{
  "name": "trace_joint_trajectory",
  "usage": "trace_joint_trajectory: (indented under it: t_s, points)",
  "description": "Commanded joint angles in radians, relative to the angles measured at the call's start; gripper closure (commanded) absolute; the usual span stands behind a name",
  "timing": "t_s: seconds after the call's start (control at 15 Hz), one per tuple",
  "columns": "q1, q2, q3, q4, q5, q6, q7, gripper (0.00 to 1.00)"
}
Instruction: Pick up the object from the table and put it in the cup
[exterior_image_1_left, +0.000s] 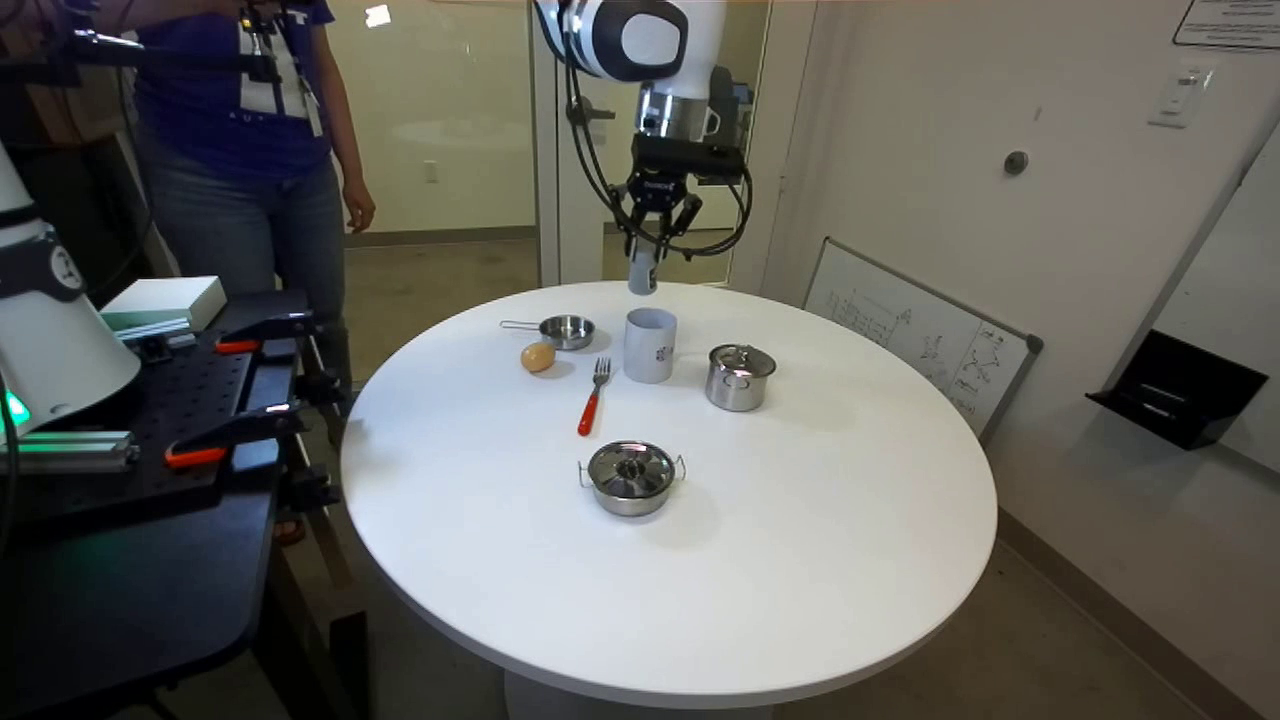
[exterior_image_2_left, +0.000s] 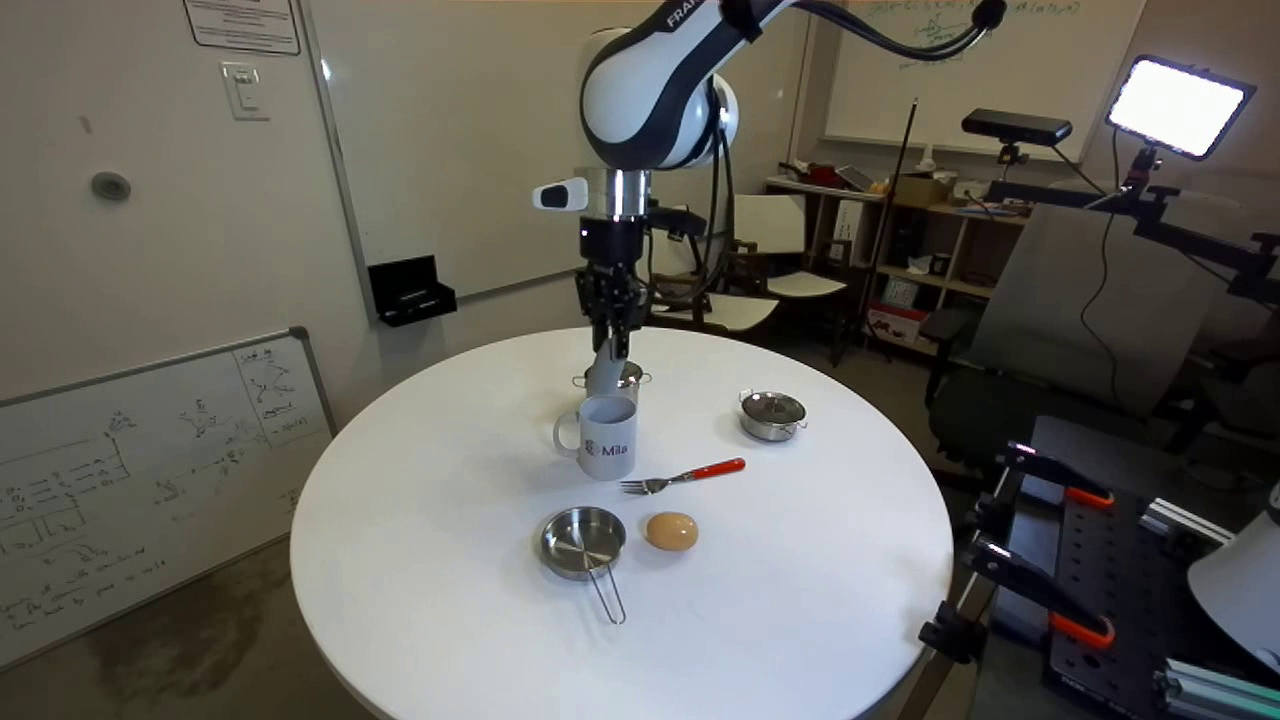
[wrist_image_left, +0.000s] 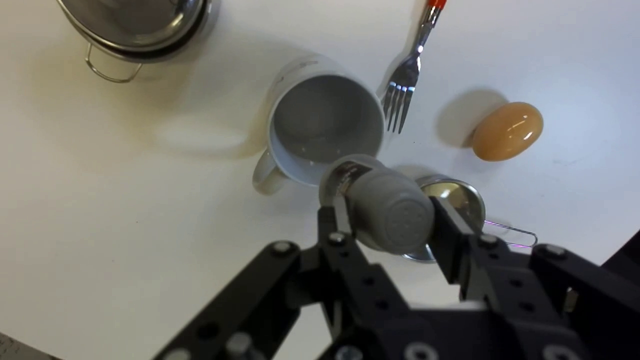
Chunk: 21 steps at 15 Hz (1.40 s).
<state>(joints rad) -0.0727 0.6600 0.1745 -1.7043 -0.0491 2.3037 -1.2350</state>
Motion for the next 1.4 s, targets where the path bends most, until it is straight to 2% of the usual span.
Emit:
trace_joint_trajectory:
  t_s: [0.0,0.33,0.8,0.87,0.93,1.27,1.33]
  points:
    - [0.017,0.075,-0.015,0.069,-0.007,-0.016,0.0,0.84]
    - [0.038,0.156,-0.039,0.126,-0.041,0.022,0.019,0.84]
    - [0.057,0.208,-0.065,0.192,-0.078,0.027,0.031,0.84]
    - [0.059,0.212,-0.065,0.197,-0.081,0.022,0.033,0.34]
    - [0.06,0.214,-0.065,0.2,-0.083,0.023,0.034,0.33]
    - [0.059,0.206,-0.063,0.199,-0.077,0.033,0.05,0.01]
    - [0.058,0.204,-0.063,0.198,-0.077,0.035,0.054,0.0]
